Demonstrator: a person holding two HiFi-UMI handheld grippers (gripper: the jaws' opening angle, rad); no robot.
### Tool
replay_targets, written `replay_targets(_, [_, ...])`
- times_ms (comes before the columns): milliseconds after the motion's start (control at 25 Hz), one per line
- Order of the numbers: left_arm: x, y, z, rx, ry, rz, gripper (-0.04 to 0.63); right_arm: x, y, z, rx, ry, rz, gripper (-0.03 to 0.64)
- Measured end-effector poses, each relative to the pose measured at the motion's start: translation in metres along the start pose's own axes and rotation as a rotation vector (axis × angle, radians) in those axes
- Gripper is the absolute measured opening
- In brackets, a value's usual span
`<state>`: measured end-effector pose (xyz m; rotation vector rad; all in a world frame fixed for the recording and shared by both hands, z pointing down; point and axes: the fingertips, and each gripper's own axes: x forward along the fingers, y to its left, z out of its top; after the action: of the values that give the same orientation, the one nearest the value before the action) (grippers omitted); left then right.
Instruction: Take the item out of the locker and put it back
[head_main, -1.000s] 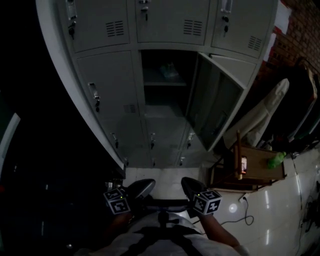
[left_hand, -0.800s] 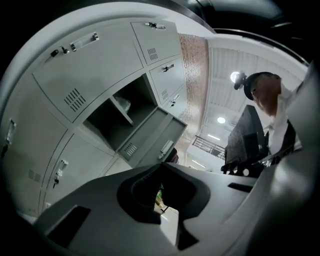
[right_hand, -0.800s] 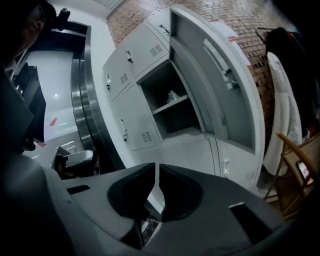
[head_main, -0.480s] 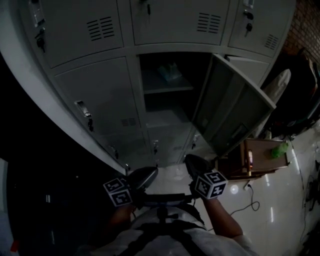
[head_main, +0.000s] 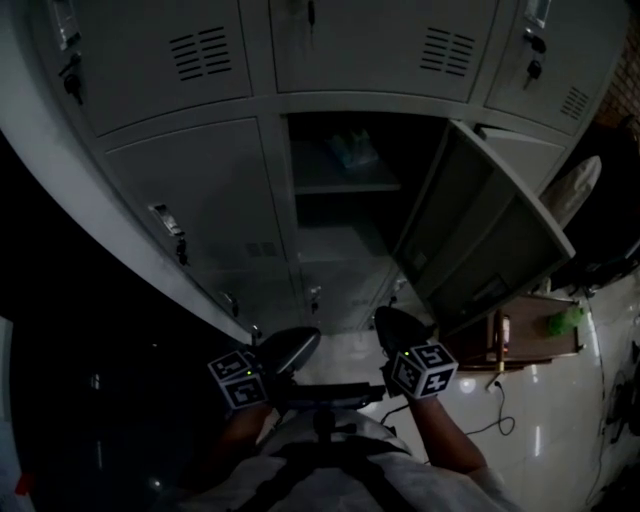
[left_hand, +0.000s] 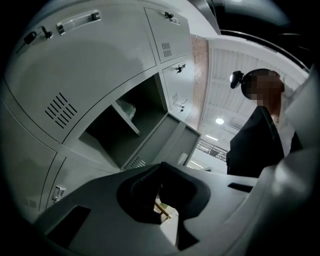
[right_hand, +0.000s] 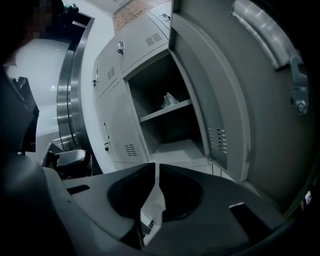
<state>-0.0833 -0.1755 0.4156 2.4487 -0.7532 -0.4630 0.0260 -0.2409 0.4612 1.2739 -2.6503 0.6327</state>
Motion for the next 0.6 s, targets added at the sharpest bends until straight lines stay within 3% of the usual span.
replay_targets(200, [0.016, 0.004, 0.014, 0.038, -0.006, 0.014, 0.0, -0.001, -0.004, 0.027, -0.054, -0.029, -0.009, 0.037])
replay_targets(400, [0.033, 0.004, 0.033, 0.125, 0.005, 0.026, 0.0, 0.002, -0.006, 0.051, -0.14, -0.053, -0.026, 0.037])
replay_targets(600, [0.049, -0.004, 0.052, 0.184, 0.016, -0.019, 0.0, 0.013, 0.002, 0.073, -0.172, -0.06, -0.002, 0.037])
